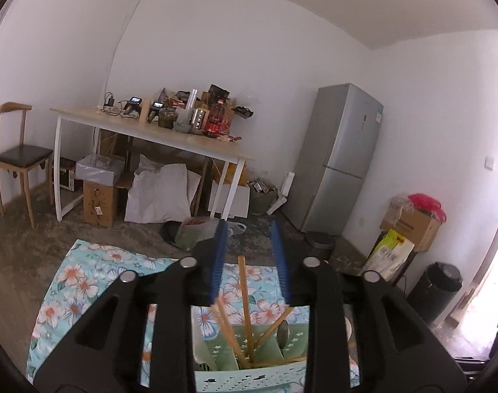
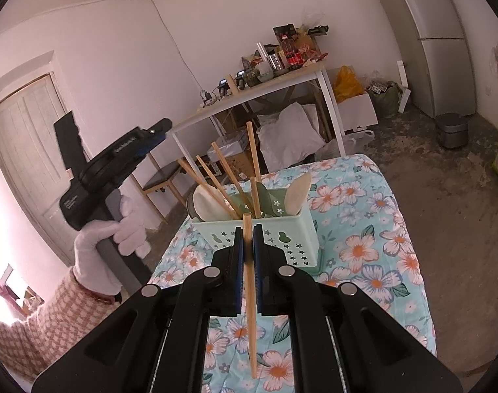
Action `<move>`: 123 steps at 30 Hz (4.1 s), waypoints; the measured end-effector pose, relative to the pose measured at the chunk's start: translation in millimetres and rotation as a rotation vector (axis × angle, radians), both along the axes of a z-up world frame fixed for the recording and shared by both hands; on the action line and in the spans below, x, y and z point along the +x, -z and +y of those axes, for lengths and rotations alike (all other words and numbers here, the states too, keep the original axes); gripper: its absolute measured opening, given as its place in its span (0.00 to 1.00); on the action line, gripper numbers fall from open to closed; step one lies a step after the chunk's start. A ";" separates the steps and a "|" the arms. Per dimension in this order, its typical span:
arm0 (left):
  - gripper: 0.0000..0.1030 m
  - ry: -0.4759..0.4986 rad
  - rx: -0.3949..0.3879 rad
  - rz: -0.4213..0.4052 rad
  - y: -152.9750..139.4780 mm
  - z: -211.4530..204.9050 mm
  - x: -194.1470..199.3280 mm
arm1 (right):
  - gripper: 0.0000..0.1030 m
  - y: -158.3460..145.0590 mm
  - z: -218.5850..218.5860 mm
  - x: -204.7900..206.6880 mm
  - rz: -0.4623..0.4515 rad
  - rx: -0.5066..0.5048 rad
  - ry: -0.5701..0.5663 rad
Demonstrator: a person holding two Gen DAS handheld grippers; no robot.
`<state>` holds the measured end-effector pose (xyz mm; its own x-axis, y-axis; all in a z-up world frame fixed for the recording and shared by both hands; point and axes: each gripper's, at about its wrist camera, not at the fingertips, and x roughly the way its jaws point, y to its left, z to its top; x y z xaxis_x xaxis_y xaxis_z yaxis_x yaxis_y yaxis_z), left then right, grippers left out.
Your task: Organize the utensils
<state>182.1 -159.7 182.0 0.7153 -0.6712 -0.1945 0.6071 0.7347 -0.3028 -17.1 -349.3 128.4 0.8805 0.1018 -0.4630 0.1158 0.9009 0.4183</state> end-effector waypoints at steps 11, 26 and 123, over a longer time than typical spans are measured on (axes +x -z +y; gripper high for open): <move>0.62 -0.044 0.048 0.026 16.2 76.8 -42.5 | 0.06 -40.9 8.7 24.1 -0.068 -0.086 -0.032; 0.90 -0.211 0.270 0.058 91.4 141.5 -104.8 | 0.06 -146.0 51.5 105.8 -0.277 -0.331 -0.061; 0.92 -0.431 0.603 0.339 113.4 56.2 -81.2 | 0.94 46.2 21.2 12.6 0.274 -0.320 0.302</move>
